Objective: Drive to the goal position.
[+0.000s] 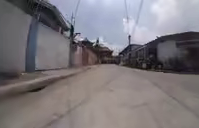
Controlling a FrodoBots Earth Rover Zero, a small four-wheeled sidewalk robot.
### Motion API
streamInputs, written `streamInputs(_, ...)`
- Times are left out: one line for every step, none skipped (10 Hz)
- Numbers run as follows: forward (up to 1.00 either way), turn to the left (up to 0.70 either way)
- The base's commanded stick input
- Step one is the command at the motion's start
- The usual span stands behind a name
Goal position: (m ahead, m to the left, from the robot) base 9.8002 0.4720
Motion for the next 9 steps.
streamInputs(1.00, -0.13)
streamInputs(1.00, -0.03)
streamInputs(1.00, -0.01)
streamInputs(1.00, 0.00)
streamInputs(1.00, 0.00)
streamInputs(1.00, 0.00)
streamInputs(1.00, 0.00)
streamInputs(1.00, 0.00)
streamInputs(1.00, 0.00)
